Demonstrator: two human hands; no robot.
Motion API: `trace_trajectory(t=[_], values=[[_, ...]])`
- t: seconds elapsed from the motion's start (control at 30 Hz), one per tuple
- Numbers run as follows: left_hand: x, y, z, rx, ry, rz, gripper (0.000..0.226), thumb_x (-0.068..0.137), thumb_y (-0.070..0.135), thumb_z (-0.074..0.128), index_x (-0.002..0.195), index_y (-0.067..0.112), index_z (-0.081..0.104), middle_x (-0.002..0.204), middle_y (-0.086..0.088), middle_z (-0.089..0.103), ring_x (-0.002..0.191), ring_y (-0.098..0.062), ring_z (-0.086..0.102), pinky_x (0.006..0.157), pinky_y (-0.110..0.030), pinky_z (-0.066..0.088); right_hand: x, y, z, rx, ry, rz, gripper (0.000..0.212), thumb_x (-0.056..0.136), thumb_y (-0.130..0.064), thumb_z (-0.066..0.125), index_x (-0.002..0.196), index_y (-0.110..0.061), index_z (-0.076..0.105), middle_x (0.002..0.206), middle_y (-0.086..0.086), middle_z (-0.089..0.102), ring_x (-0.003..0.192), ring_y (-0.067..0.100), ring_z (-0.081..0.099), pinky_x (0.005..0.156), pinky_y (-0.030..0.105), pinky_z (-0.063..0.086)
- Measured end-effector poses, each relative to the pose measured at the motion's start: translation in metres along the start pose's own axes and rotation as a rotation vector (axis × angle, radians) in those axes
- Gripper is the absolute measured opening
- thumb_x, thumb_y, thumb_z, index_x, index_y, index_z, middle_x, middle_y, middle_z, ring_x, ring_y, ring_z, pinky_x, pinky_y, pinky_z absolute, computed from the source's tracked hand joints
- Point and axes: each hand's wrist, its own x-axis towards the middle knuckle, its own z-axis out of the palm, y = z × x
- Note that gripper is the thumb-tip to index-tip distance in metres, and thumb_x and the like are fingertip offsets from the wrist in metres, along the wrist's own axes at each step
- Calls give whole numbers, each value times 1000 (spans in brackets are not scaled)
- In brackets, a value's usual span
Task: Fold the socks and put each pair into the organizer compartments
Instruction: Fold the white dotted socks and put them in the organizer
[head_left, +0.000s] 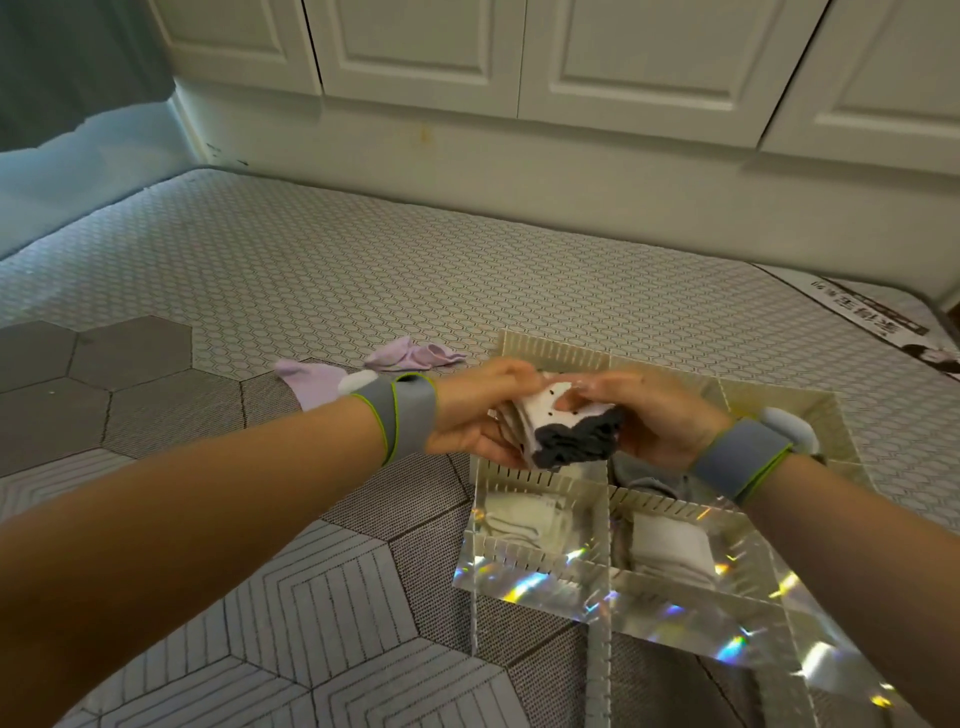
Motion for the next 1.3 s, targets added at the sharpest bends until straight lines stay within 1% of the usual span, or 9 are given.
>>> trace_trajectory(t=[0.13, 0.23, 0.33, 0.57, 0.63, 0.83, 1.07, 1.17, 1.3], values=[[7, -2, 24, 15, 4, 63, 64, 82, 0, 64, 135, 24, 37, 106, -10, 54, 84, -28, 65, 68, -39, 59, -13, 4, -14, 44, 36, 0, 34, 75, -16, 69, 106, -2, 65, 105, 13, 67, 87, 22, 62, 79, 31, 52], [16, 1, 38, 109, 59, 146, 62, 80, -6, 63, 131, 21, 42, 101, -7, 54, 88, -33, 62, 69, -40, 58, -27, 11, -27, 30, 119, 0, 41, 80, 6, 61, 111, -21, 60, 90, 6, 66, 74, 17, 63, 62, 27, 54], [24, 2, 59, 132, 71, 204, 57, 81, -8, 61, 130, 16, 43, 99, -6, 54, 83, -28, 61, 62, -34, 59, -42, 18, -44, 102, 238, 59, 37, 80, 10, 60, 105, -18, 57, 73, 5, 65, 55, 14, 65, 48, 24, 54], [42, 4, 93, 153, 106, 258, 46, 90, -1, 52, 132, 11, 38, 84, -4, 56, 61, -16, 66, 66, -35, 59, -89, 22, -112, 170, 542, 78, 21, 84, 6, 56, 79, -14, 54, 62, 4, 67, 47, 8, 65, 45, 23, 54], [44, 2, 91, 171, 107, 232, 45, 91, 2, 52, 132, 13, 39, 84, -2, 56, 64, -17, 67, 74, -42, 57, -102, 28, -135, 222, 629, 82, 23, 86, 6, 54, 78, -15, 50, 62, 5, 65, 48, 9, 65, 44, 25, 54], [53, -3, 100, 212, 64, 143, 40, 92, 3, 50, 129, 14, 40, 99, -10, 54, 60, -14, 65, 68, -33, 59, -132, 58, -184, 235, 857, 97, 33, 89, 8, 48, 70, -19, 43, 78, 8, 49, 70, 21, 55, 45, 29, 55], [64, -9, 103, 205, 25, 79, 35, 92, 5, 50, 123, 19, 43, 98, -7, 58, 69, -20, 64, 66, -30, 59, -124, 68, -194, 119, 905, 191, 33, 89, 10, 47, 72, -18, 43, 79, 7, 48, 73, 20, 52, 38, 29, 51], [70, -13, 101, 210, 9, 47, 34, 92, 8, 51, 123, 20, 43, 97, -7, 59, 71, -20, 64, 62, -27, 59, -107, 70, -193, -33, 918, 274, 28, 88, 8, 52, 71, -13, 48, 82, 13, 51, 74, 24, 53, 37, 27, 50], [72, -14, 95, 231, -7, 35, 30, 93, 11, 50, 120, 23, 45, 100, -6, 62, 73, -19, 65, 61, -25, 57, -85, 67, -192, -697, 902, 475, 9, 89, -8, 53, 82, -3, 57, 71, 12, 53, 74, 29, 53, 52, 27, 40]])
